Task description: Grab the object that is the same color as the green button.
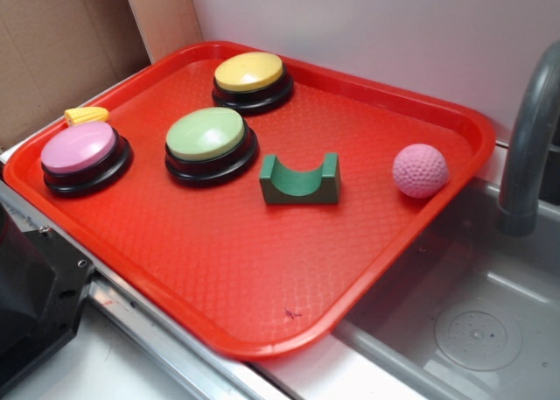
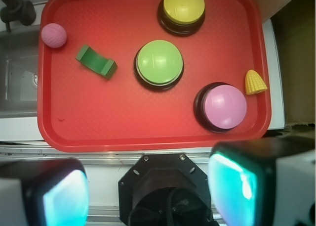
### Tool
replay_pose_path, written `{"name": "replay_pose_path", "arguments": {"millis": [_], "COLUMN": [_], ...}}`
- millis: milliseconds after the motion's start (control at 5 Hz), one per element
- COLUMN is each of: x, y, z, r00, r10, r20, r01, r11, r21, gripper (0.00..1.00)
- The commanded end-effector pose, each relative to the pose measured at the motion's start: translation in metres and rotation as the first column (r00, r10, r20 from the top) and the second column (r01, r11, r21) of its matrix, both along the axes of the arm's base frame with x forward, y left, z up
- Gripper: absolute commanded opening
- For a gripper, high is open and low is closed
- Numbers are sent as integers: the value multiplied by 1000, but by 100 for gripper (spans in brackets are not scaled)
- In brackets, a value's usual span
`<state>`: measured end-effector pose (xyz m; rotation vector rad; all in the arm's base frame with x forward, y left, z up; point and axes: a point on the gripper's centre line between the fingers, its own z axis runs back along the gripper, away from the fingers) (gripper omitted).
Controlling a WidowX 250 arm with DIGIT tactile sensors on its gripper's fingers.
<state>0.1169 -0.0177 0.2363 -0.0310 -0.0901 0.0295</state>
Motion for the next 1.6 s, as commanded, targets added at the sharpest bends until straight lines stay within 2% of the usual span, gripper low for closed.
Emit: {"name": "replay_pose_path", "arguments": {"millis": [0,200,400,1200,1400], "x": [0,50,92,92,113], "y": [0,-44,-83,-83,-78], "z": [0,-50,-87,-87,-135], "r00": [1000,968,915,915,848], "r10": [0,-247,-403,-403,-529], "r20": [0,51,12,12,45], "r01": [0,252,403,403,531], "r11": [1000,956,913,913,845], "r21": [0,-148,-67,-67,-67], "gripper": [100,100,100,100,100]}}
